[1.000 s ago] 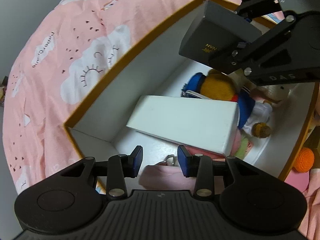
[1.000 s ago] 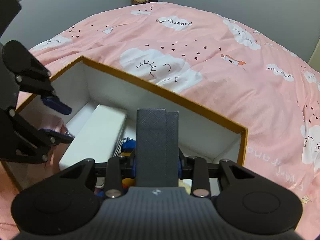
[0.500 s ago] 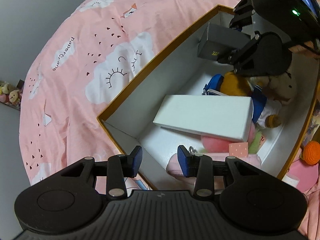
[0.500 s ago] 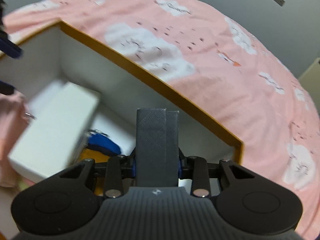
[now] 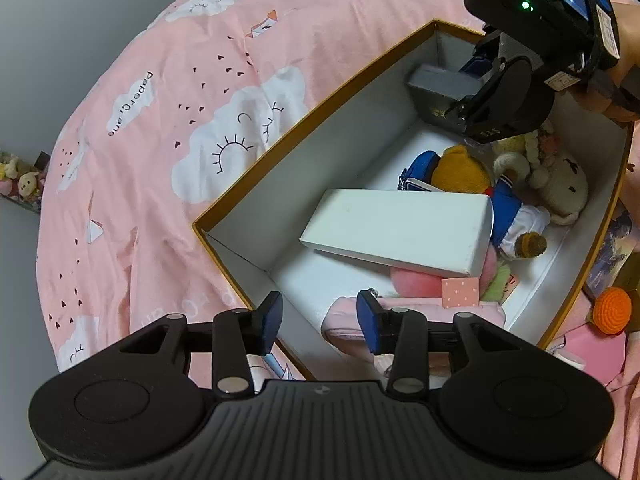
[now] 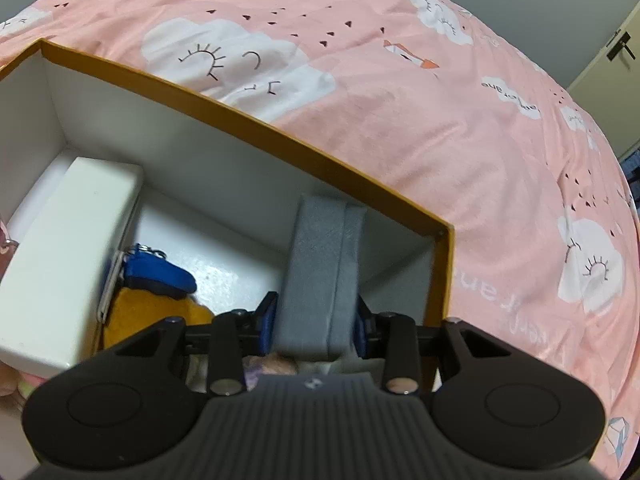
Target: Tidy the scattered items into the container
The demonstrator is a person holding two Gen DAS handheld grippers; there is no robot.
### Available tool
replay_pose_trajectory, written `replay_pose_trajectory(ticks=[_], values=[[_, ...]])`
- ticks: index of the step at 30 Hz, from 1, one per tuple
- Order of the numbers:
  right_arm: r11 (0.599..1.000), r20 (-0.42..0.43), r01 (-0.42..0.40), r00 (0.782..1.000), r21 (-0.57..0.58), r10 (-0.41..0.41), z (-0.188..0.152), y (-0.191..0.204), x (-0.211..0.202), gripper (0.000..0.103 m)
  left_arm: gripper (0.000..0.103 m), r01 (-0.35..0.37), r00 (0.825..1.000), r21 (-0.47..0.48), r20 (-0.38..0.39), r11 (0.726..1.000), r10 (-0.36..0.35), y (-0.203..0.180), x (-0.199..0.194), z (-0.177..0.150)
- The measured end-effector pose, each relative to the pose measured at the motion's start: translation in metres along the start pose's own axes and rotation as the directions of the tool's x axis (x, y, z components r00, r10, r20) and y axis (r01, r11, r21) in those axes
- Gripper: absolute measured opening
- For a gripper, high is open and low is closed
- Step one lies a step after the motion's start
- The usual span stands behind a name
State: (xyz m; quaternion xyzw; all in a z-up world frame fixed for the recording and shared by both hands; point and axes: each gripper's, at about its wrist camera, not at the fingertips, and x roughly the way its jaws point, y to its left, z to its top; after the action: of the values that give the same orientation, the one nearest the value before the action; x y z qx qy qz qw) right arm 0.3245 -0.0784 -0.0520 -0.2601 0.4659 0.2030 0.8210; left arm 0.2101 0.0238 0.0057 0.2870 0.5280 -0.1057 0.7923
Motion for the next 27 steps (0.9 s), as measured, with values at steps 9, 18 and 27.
replay_pose_trajectory(ticks=[9, 18, 27], values=[[1.000, 0.058, -0.001, 0.998, 0.015, 0.001, -0.004, -0.009, -0.025, 0.042, 0.049, 0.016, 0.999, -0.030, 0.036, 0.999, -0.015, 0.002, -0.008, 0.001], [0.996, 0.189, -0.072, 0.979, -0.043, 0.079, -0.003, 0.006, -0.066, 0.044, 0.049, 0.022, 0.999, -0.046, 0.037, 0.999, -0.020, 0.009, -0.011, -0.001], [0.929, 0.221, -0.287, 0.914, -0.235, 0.339, 0.000, 0.060, -0.094, 0.037, 0.049, 0.077, 0.995, -0.061, 0.071, 0.995, -0.072, 0.019, -0.014, -0.009]])
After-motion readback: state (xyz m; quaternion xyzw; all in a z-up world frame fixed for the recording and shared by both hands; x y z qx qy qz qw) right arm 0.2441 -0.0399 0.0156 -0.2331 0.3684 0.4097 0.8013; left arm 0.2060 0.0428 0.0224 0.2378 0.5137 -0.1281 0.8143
